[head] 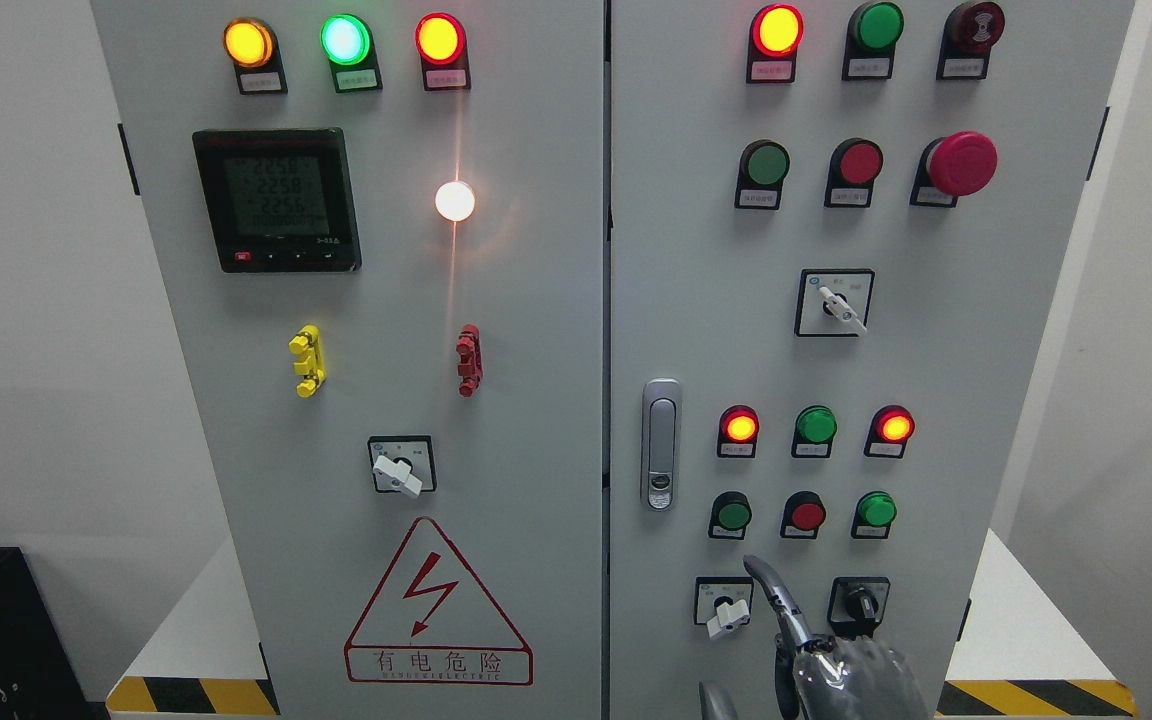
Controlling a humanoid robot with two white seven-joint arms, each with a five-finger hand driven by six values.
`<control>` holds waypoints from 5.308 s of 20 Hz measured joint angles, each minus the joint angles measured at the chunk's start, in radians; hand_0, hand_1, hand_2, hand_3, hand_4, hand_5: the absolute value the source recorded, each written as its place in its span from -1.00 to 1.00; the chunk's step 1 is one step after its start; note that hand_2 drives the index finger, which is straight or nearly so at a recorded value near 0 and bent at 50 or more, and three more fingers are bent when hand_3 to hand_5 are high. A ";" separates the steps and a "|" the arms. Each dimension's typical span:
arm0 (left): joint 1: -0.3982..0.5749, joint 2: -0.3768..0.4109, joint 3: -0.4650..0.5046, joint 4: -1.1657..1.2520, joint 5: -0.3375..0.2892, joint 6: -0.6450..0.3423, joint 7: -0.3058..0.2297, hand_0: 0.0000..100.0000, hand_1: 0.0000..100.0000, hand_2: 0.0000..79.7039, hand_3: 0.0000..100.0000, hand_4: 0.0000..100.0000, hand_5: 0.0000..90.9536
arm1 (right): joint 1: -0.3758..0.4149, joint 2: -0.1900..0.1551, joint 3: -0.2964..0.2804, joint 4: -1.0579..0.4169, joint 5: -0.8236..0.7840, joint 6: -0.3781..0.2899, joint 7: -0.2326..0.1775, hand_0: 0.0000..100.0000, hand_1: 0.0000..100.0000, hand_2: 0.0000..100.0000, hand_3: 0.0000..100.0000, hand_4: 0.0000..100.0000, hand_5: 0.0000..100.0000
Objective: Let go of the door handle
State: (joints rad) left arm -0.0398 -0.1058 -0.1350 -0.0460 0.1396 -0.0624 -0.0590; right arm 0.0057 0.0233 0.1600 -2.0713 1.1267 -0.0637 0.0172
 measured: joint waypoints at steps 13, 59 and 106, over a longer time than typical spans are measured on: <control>0.000 0.000 0.000 0.000 0.000 0.000 0.000 -0.76 0.11 -1.00 -1.00 -1.00 -1.00 | -0.114 -0.014 0.036 0.051 0.150 -0.015 -0.012 -0.09 -0.59 -1.00 0.92 1.00 1.00; 0.000 0.000 0.000 0.000 0.000 0.000 0.000 -0.76 0.11 -1.00 -1.00 -1.00 -1.00 | -0.225 0.116 0.134 0.227 0.310 0.139 -0.048 -0.04 -0.65 -1.00 0.83 0.90 1.00; 0.000 0.000 0.000 0.000 0.000 0.000 0.000 -0.76 0.11 -1.00 -1.00 -1.00 -1.00 | -0.267 0.120 0.123 0.288 0.311 0.181 -0.039 -0.04 -0.66 -1.00 0.88 0.92 1.00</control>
State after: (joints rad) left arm -0.0397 -0.1059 -0.1350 -0.0461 0.1396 -0.0624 -0.0590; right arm -0.2618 0.1436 0.2834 -1.7837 1.4374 0.1175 -0.0214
